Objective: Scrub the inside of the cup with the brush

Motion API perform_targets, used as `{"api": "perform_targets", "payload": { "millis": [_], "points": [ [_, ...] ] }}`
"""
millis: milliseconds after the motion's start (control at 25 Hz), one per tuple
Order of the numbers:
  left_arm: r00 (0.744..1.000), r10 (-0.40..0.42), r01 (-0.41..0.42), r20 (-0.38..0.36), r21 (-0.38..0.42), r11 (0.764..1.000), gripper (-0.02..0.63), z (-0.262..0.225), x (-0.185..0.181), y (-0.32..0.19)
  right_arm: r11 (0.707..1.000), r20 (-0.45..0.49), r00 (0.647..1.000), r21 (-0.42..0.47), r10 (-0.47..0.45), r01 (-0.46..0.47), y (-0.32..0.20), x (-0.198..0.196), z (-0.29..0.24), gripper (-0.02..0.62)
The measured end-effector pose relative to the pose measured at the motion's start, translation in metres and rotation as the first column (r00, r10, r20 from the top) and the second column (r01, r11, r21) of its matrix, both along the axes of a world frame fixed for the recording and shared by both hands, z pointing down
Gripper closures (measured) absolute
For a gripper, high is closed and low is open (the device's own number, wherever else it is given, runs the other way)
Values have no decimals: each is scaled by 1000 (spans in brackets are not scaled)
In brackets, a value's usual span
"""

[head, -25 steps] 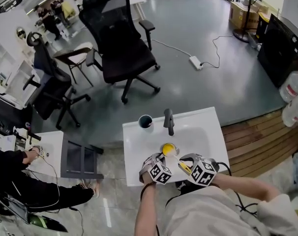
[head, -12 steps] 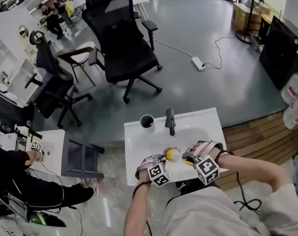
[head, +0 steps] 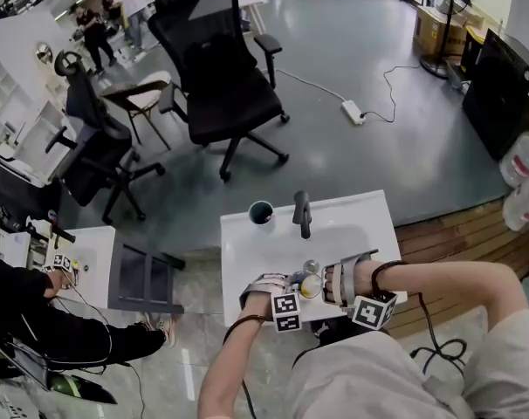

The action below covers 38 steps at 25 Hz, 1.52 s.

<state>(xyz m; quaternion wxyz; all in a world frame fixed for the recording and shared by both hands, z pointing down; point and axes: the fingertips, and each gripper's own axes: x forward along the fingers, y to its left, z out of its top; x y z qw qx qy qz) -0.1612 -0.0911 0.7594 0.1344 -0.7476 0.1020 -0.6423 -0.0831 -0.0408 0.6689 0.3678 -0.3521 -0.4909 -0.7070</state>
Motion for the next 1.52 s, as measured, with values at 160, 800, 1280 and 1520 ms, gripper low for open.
{"api": "perform_targets", "payload": {
  "millis": [160,800,1280,1520],
  "points": [
    [1000,-17,17,4,14,1000,548,1,0,-1,992,4,994,-70,106,-105,-1,-5,0,557],
    [861,-453,477,-230,58,877,548,3,-9,-28,-260,-418,130,-748,899,-611,-67,-17,-15,558],
    [779,-572,604,-255,62,795,548,2,-7,-30,-802,-776,-203,-585,597,-122,-96,5,-13,557],
    [797,-552,569,-246,-2,823,548,9,-2,-20,-3,-268,277,-723,923,-691,-52,-2,-2,558]
  ]
}}
